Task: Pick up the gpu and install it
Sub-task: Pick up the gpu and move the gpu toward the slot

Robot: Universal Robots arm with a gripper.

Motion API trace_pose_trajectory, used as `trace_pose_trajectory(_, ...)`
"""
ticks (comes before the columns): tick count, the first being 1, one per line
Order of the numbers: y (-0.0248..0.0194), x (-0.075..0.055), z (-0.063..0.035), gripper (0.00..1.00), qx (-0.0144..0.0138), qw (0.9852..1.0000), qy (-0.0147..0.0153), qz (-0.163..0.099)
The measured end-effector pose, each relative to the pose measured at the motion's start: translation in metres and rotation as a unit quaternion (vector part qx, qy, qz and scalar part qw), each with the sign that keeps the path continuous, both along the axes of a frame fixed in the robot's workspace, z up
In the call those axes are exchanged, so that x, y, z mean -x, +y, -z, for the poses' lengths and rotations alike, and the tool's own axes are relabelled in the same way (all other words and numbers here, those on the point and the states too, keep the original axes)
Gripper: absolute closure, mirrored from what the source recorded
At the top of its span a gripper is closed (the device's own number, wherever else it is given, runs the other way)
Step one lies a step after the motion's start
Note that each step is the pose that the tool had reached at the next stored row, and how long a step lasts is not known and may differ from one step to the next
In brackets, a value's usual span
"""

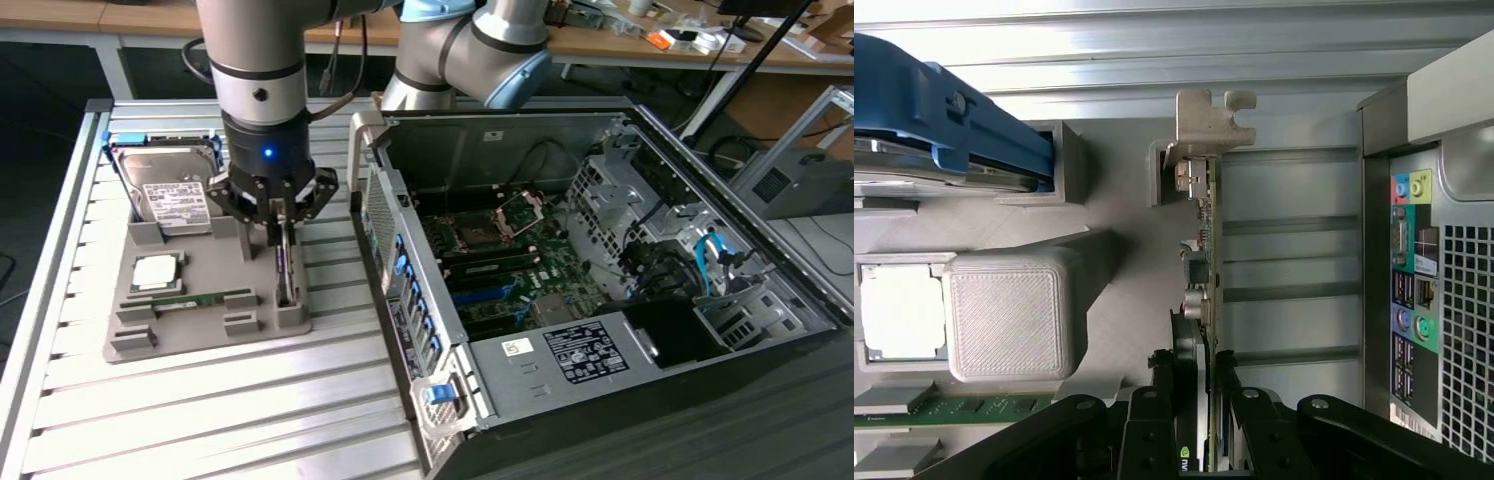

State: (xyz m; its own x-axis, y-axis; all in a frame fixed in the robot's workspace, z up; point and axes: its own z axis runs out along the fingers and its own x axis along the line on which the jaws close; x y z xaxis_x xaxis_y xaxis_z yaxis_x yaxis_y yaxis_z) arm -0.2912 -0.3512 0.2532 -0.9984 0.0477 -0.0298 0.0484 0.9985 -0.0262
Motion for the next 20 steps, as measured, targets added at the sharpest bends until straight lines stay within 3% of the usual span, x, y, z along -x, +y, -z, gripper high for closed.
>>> trace_pose_trajectory(20,0.0,0.0,-0.0078,0.73,0.0001,1.0,0.0002,0.0)
